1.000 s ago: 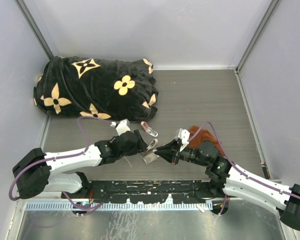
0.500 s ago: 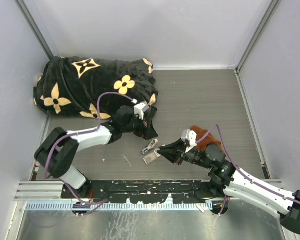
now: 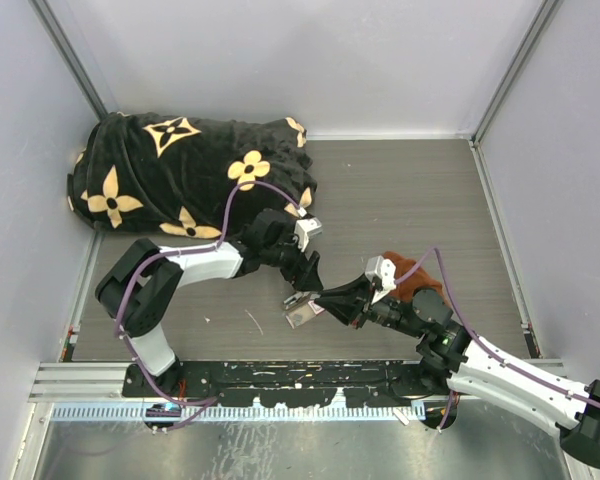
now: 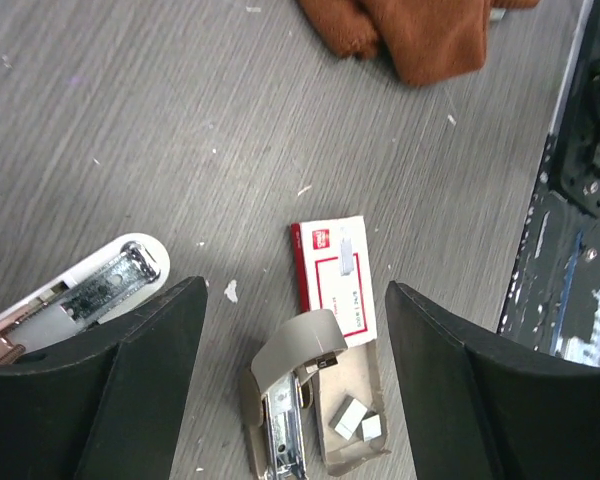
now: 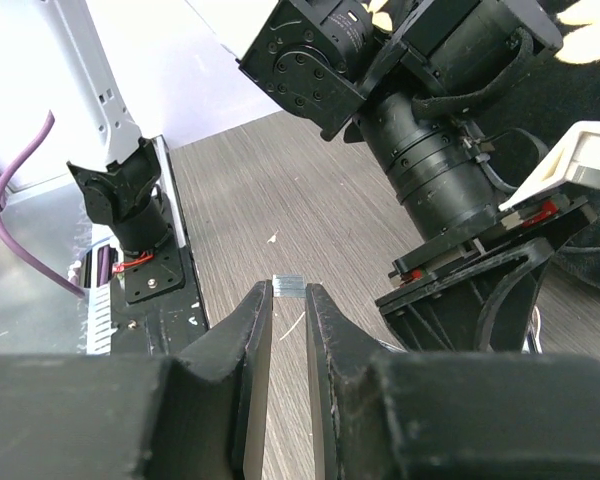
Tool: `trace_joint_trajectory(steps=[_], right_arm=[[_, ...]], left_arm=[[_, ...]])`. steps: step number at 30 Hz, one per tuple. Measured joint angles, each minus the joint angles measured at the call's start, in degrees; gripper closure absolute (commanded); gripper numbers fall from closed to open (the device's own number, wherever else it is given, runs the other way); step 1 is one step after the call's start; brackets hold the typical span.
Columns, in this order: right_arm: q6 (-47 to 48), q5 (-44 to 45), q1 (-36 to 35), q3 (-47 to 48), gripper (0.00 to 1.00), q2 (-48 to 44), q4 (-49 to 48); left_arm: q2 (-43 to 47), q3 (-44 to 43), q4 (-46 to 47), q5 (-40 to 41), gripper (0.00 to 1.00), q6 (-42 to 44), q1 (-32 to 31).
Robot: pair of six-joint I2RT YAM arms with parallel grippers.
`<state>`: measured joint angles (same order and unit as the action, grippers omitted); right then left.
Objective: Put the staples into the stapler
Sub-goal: Adjust the stapler at the center of the board.
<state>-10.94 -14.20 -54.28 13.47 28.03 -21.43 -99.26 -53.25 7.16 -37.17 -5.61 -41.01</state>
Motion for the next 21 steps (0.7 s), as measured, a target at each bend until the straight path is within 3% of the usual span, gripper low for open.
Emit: trace_joint_trajectory(steps=[10,21], right_arm=[[0.0,0.0,0.0,0.0,0.90,0.9,-0.8],[0.0,0.6,0.0,-0.3,0.90,1.1,-1.1]], left_arm=[[0.0,0.2,-4.2,3.2,0.67,4.4,-1.5],[8.3,8.0,-3.5,12.4,0.95,3.0,-1.7]])
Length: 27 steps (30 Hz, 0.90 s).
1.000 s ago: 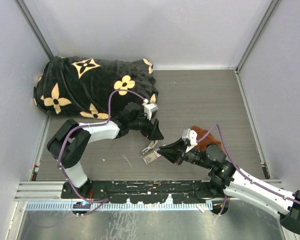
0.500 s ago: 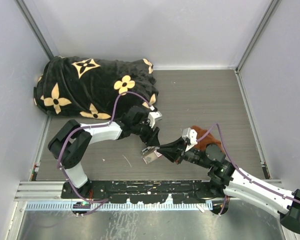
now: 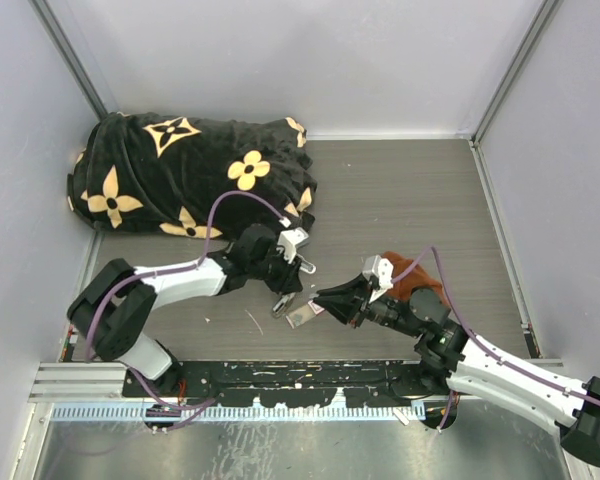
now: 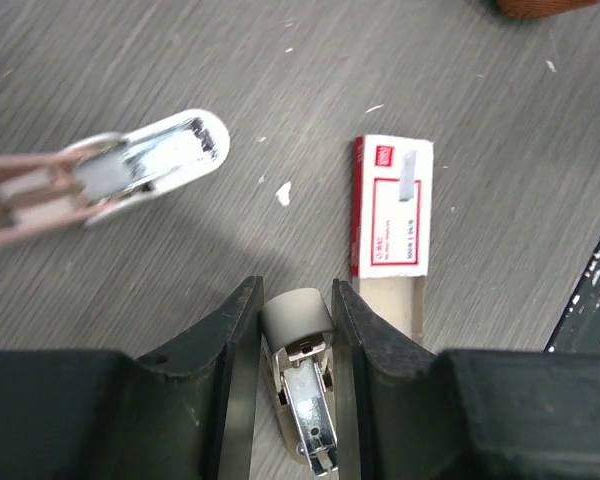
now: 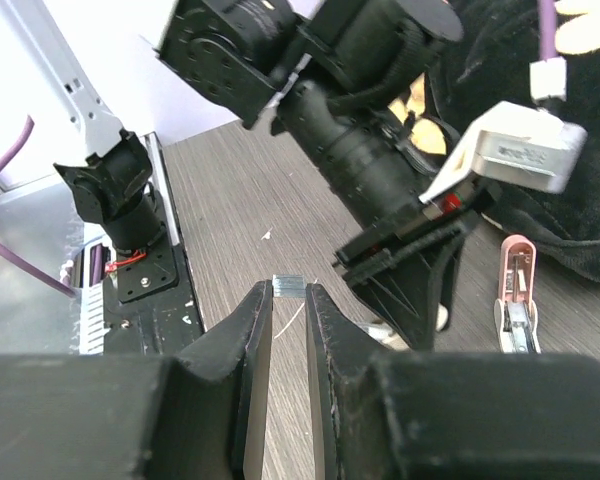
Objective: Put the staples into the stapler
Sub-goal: Adjust the stapler at the center of the board.
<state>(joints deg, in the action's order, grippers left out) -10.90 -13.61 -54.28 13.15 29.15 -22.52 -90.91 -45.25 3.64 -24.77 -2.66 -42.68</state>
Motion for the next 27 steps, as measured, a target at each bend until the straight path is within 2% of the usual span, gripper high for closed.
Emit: trace_joint_trajectory(steps=[2,6,9,13,17,21,24,27], right_arm=[[0.1,0.1,0.0,0.0,0.90,1.3,-0.5],[0.2,0.2,0.0,0.0,0.90,5.3,-2.0],[0.2,0.1,0.0,0.0,0.90,8.7,-3.9],[0.1,0.0,0.0,0.0,0.90,11.8,-6.8],[0.1,0.0,0.0,0.0,0.90,13.0,-8.5],[0.0,0.1,0.0,0.0,0.90,13.0,-9.3],[0.0,0.3,0.0,0.0,0.90,12.3,-9.2],[0.0,0.7,0.0,0.0,0.90,11.5,-9.2]], left_arm=[[3.1,2.4,0.1,3.3,0.98,-1.8,0.0],[10.6,6.7,-1.1,15.2,1.00,-9.2,-0.1],[16.7,8.7,-4.4,26.9,1.00,-19.6,-0.1],[22.1,10.0,-8.9,37.7,1.00,-33.5,-0.1],[22.7,10.2,-12.7,45.4,1.00,-48.5,-0.1],[20.5,10.5,-15.8,49.5,1.00,-60.0,-1.3],[18.6,10.3,-19.6,54.7,0.99,-65.8,-4.8],[15.5,8.1,-25.0,60.2,0.91,-70.1,-9.6]])
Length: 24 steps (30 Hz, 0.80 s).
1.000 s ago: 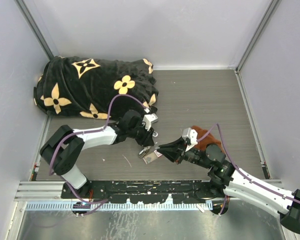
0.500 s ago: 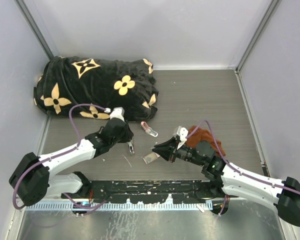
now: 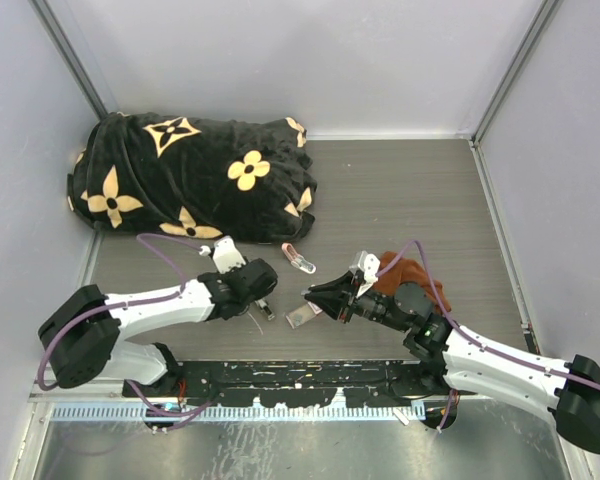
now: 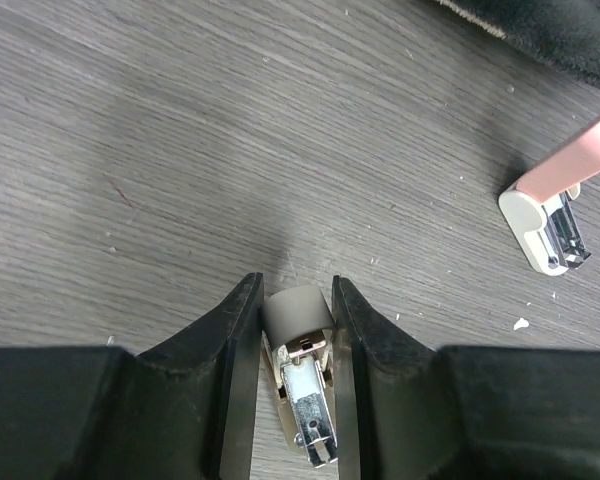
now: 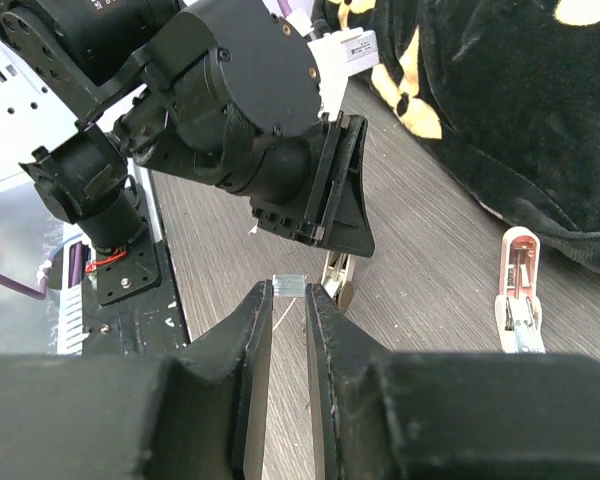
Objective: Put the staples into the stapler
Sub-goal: Adjust the stapler at the center of the board.
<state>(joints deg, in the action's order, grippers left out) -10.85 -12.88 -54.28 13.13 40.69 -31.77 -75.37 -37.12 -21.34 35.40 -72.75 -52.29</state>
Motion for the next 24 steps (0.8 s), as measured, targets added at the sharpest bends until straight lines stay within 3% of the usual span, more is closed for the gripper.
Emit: trace_joint_trajectory(steps=[1,6,11,15,18,24], right_arm=[[0.0,0.1,0.0,0.0,0.90,-0.1,0.0],[0.0,0.4,0.0,-0.1,0.90,-0.2,0.0],[0.0,0.7,0.0,-0.2,0.90,-0.3,0.1],[0.0,1.0,0.0,-0.2,0.90,-1.1,0.2],[0.0,1.2,0.0,-0.2,0.90,-1.4,0.2],[0.0,1.3,0.0,-0.2,0.90,-0.8,0.5]], left_arm=[[-0.8,-0.6,-0.9,0.7,0.88,-0.6,-1.0],[-3.3,-1.8,-1.7,2.3,0.50,-2.6,-1.8],[-3.3,-1.7,-1.3,1.8,0.27,0.2,-1.7],[-0.1,0.4,1.5,-1.5,0.18,7.2,-0.1],[5.3,4.7,7.3,-7.8,0.13,14.1,4.7],[14.1,11.8,16.7,-21.3,0.13,28.1,13.4]])
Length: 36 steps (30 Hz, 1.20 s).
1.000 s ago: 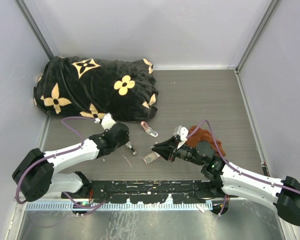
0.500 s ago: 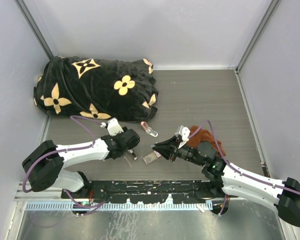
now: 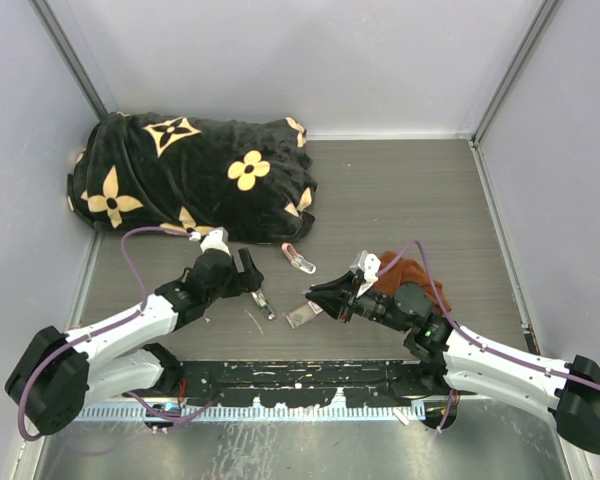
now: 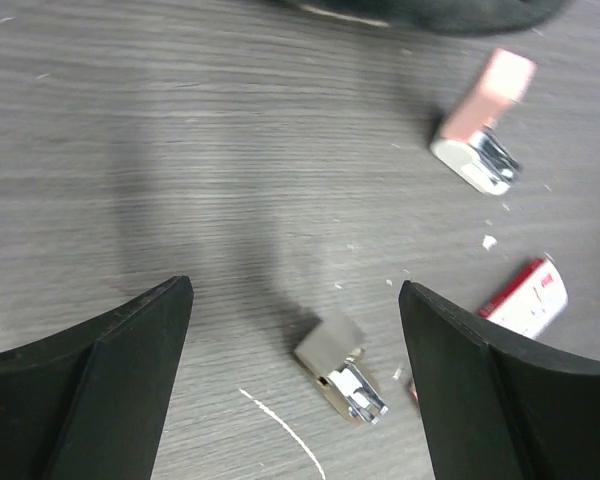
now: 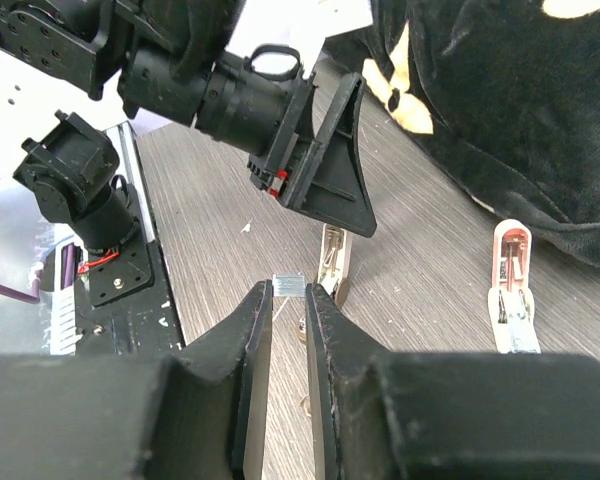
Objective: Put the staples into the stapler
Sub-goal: Adjust the stapler at the center of the board.
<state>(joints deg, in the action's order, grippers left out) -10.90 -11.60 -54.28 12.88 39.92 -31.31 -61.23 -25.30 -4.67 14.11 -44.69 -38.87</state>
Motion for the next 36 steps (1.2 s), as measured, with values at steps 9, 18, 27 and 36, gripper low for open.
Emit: trace_joint_trajectory(steps=[9,18,27,36], right_arm=[[-0.5,0.2,0.0,0.0,0.90,1.2,0.0],[-0.7,0.3,0.0,0.0,0.90,1.2,0.1],[-0.9,0.5,0.0,0.0,0.90,1.3,0.1],[-0.3,0.7,0.0,0.0,0.90,3.7,-0.8]], left_arm=[[-0.4,0.9,8.7,-18.1,0.15,13.9,4.2],[-0.5,2.3,9.3,-26.5,0.37,17.8,7.5],[-0.6,3.0,9.1,-28.6,0.58,18.8,7.6],[0.0,3.0,6.5,-28.5,0.93,19.1,7.6]])
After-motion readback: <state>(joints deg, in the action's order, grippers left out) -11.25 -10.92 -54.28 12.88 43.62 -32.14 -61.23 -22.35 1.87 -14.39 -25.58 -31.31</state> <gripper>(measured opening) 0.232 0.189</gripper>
